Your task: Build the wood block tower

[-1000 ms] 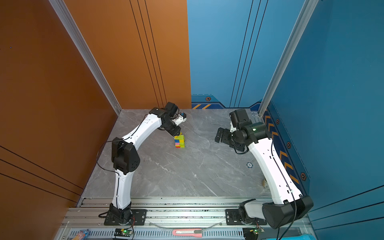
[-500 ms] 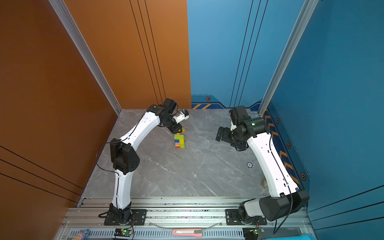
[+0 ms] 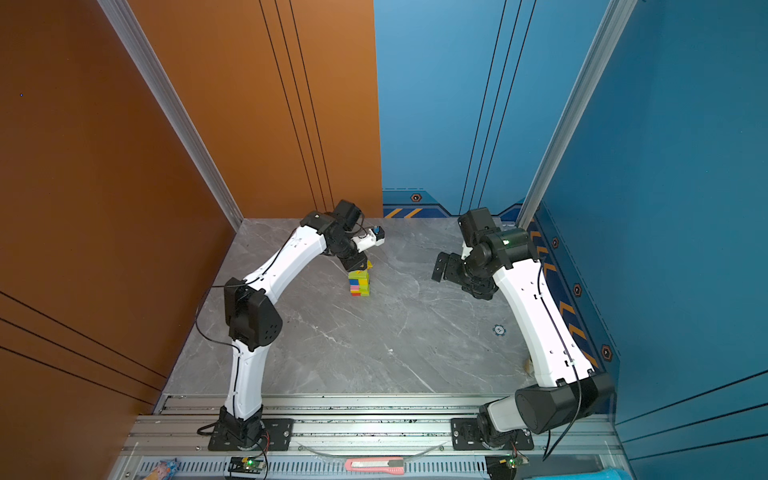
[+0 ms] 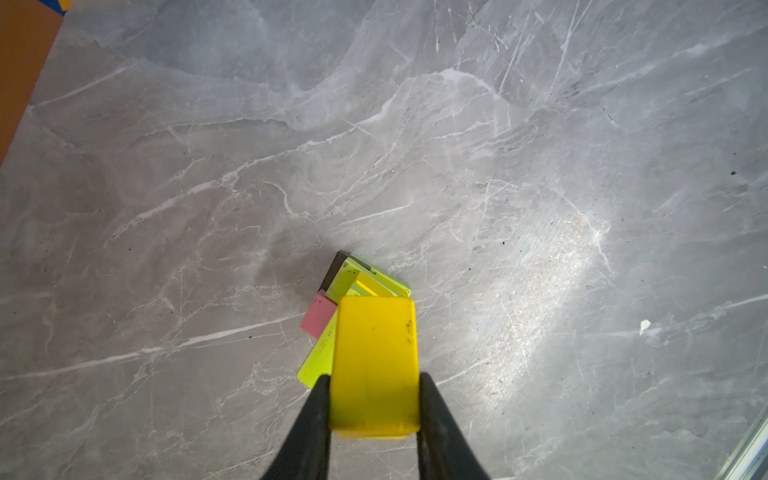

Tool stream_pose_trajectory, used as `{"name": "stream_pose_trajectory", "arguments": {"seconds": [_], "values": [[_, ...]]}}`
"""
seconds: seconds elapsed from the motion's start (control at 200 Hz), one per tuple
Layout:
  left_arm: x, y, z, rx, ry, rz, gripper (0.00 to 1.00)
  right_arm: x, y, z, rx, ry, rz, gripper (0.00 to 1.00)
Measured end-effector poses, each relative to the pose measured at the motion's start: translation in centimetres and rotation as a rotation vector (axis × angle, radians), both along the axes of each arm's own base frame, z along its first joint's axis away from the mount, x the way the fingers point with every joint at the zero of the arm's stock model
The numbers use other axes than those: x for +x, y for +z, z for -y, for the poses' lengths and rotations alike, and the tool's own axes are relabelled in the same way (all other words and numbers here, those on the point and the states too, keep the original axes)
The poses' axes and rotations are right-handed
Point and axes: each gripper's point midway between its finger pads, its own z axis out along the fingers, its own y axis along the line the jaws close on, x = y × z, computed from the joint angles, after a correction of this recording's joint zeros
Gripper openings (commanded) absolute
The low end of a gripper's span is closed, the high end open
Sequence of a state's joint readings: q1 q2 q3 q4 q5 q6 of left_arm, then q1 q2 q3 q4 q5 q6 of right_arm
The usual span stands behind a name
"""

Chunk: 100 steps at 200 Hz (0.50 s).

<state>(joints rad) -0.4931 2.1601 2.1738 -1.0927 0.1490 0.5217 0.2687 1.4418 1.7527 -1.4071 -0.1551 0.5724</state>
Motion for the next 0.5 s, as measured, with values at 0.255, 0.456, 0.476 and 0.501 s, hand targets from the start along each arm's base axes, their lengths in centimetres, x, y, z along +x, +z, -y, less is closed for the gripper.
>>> {"name": "stream_pose_trajectory", "arguments": {"seconds": [0.255,0.456,0.476,0.501], "values": [[0.31,-0.08,-0.53,0.034,-0.015,0.023,0.29,-0.7,0.1,0.25,-0.009,-0.002,-0.023,1.0],[0.29,-0.3,-0.68,0.044,-0.019,0.022,0.29,-0.86,-0.03,0.31,-0.013,-0.002,-0.034,1.0],[0.26,-0.38,-0.71,0.046,-0.02,0.021,0.29,-0.85,-0.06,0.3,-0.013,-0.002,-0.036,1.0],[0.22,-0.51,-0.77,0.05,-0.019,0.018,0.29,-0.84,-0.11,0.3,-0.014,-0.002,-0.038,1.0]]}}
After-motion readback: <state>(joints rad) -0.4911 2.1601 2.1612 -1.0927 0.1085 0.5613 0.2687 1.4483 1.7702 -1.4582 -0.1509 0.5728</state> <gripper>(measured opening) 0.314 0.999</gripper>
